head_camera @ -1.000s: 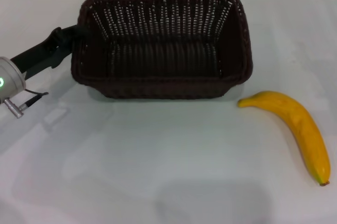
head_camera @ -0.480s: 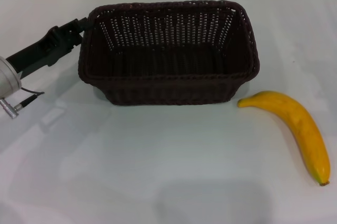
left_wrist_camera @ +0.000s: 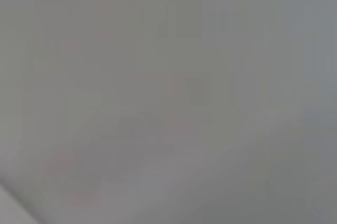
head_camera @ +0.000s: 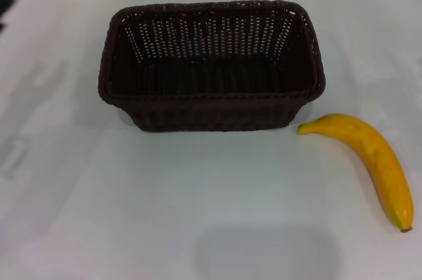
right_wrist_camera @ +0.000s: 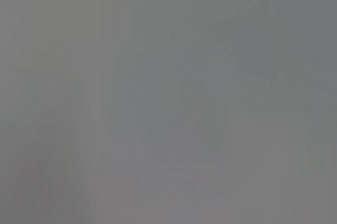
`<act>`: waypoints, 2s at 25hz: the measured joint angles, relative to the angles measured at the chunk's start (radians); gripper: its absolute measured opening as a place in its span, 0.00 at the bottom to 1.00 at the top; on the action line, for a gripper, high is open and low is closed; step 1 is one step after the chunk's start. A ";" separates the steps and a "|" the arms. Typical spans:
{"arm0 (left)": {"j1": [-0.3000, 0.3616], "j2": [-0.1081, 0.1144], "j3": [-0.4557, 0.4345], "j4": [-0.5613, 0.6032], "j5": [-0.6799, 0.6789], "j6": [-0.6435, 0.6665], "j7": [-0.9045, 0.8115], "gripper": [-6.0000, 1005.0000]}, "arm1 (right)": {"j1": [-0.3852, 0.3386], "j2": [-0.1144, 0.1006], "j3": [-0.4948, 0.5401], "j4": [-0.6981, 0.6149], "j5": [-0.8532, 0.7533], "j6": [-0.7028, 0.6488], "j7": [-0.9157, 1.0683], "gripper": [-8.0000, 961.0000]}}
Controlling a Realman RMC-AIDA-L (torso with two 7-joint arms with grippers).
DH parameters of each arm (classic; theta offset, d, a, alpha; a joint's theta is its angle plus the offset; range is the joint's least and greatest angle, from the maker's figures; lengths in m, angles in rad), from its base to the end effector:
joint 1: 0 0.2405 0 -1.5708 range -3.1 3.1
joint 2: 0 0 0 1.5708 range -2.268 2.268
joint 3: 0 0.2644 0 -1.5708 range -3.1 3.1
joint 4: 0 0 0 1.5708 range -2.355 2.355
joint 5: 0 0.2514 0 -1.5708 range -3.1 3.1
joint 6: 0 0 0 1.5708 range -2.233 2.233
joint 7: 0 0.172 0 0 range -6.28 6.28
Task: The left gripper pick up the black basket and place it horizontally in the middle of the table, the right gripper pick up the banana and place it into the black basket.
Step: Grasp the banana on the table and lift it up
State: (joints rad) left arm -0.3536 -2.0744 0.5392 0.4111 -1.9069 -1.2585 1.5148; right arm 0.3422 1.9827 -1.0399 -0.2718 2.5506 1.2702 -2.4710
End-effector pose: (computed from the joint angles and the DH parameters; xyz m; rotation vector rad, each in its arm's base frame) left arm -0.3829 0.3763 0.0478 -1.4803 -1.3173 -1.3988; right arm 0.3818 0.3798 0.0590 -1.6253 0.5392 0.9241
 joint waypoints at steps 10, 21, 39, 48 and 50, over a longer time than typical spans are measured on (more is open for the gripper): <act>0.060 0.003 -0.024 -0.123 -0.364 0.115 0.476 0.88 | -0.071 -0.066 -0.056 -0.500 -0.723 -0.042 0.775 0.90; 0.036 0.028 -0.034 -0.114 -0.385 0.294 0.597 0.88 | -0.139 0.021 -0.262 -1.268 -1.438 -0.064 1.558 0.89; -0.020 0.034 -0.061 -0.115 -0.339 0.286 0.754 0.87 | -0.069 0.025 -0.662 -1.488 -2.078 -0.006 2.266 0.89; -0.036 0.040 -0.061 -0.115 -0.322 0.293 0.755 0.87 | -0.050 0.026 -0.664 -1.393 -2.096 -0.002 2.303 0.89; -0.038 0.041 -0.061 -0.115 -0.323 0.294 0.755 0.87 | -0.044 0.027 -0.665 -1.378 -2.106 -0.002 2.309 0.89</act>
State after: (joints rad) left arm -0.3917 -2.0330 0.4786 0.2960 -2.2295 -0.9643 2.2700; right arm 0.2978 2.0093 -1.7046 -1.6494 0.4441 1.2682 -0.1615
